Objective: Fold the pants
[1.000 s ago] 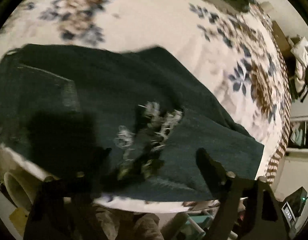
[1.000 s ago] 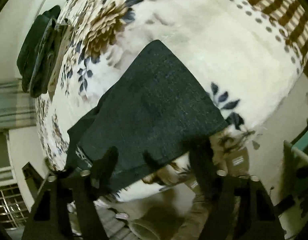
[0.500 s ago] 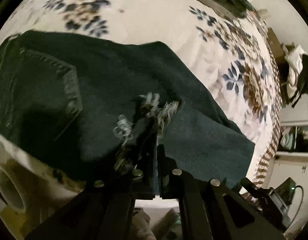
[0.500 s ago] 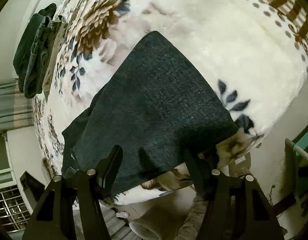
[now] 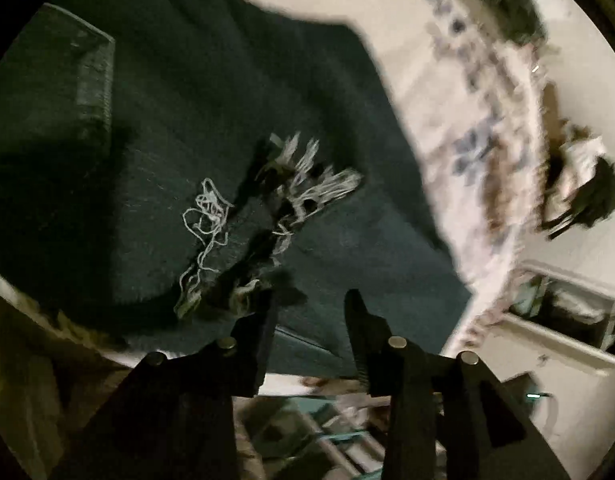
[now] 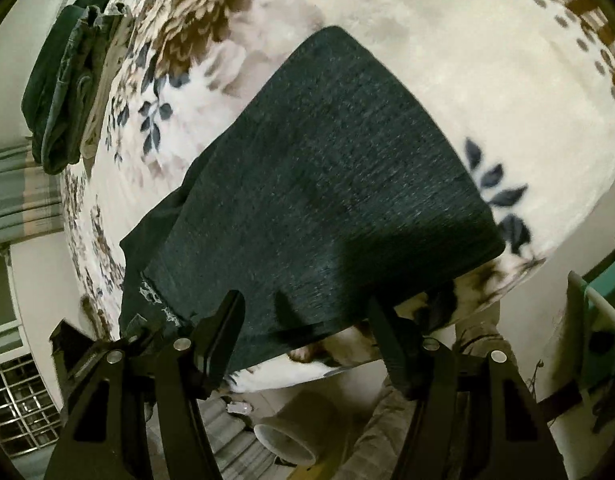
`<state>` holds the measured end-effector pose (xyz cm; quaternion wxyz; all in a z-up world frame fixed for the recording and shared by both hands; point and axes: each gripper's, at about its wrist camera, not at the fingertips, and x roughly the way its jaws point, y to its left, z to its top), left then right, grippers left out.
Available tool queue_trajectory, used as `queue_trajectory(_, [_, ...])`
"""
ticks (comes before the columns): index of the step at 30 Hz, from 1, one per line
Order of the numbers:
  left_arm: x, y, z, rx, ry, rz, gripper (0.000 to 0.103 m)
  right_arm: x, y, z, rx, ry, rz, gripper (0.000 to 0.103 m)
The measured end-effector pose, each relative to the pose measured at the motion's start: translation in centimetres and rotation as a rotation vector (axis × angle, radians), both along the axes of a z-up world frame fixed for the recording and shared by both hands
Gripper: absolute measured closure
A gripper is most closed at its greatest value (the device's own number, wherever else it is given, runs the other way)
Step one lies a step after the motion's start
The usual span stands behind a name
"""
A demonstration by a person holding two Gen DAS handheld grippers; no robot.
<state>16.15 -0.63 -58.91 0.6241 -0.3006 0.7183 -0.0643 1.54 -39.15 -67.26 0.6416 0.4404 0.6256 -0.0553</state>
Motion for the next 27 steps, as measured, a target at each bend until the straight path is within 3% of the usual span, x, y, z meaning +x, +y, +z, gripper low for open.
queue_trajectory(2, [0.2, -0.6, -1.4, 0.039, 0.03, -0.023, 0.072, 0.2, 0.3, 0.0, -0.003, 0.002, 0.007, 0.036])
queue_trajectory(4, [0.0, -0.6, -1.3, 0.061, 0.0, -0.024, 0.074, 0.5, 0.6, -0.1, -0.004, 0.003, 0.013, 0.036])
queue_trajectory(6, [0.1, -0.9, -0.4, 0.109, -0.054, -0.04, 0.099, 0.6, 0.8, -0.1, -0.007, 0.004, 0.02, 0.036])
queue_trajectory(7, [0.0, -0.8, 0.0, 0.117, -0.078, -0.041, 0.103, 0.7, 1.0, -0.2, -0.008, 0.003, 0.024, 0.036])
queue_trajectory(10, [-0.5, 0.3, 1.1, 0.116, -0.115, -0.007, 0.103, 0.9, 1.5, -0.1, -0.009, 0.005, 0.039, 0.036])
queue_trajectory(13, [-1.3, 2.3, 2.0, 0.08, -0.101, 0.057, 0.103, 0.9, 2.0, 0.0, 0.017, 0.007, 0.04, 0.036])
queue_trajectory(16, [-1.4, 3.9, 1.6, -0.028, -0.037, 0.16, 0.101, 1.0, 2.7, -0.3, 0.084, 0.01, 0.024, 0.036])
queue_trajectory(19, [-1.2, 3.2, 0.0, -0.103, 0.064, 0.216, 0.083, 1.4, 3.9, -0.9, 0.15, 0.015, 0.001, 0.036])
queue_trajectory(21, [-0.7, 2.0, -0.9, -0.112, 0.084, 0.215, 0.08, 1.6, 4.5, -1.5, 0.201, 0.025, -0.046, 0.036])
queue_trajectory(23, [-0.2, 0.9, -2.1, -0.073, 0.115, 0.192, 0.08, 1.6, 5.0, -2.5, 0.241, 0.046, -0.121, 0.037])
queue_trajectory(26, [-0.6, 0.8, -3.3, -0.047, 0.141, 0.219, 0.08, 1.5, 5.2, -3.9, 0.223, 0.115, -0.193, 0.055])
queue_trajectory(27, [-0.8, 0.8, -3.2, -0.041, 0.137, 0.227, 0.081, 1.4, 5.3, -4.3, 0.229, 0.135, -0.219, 0.068])
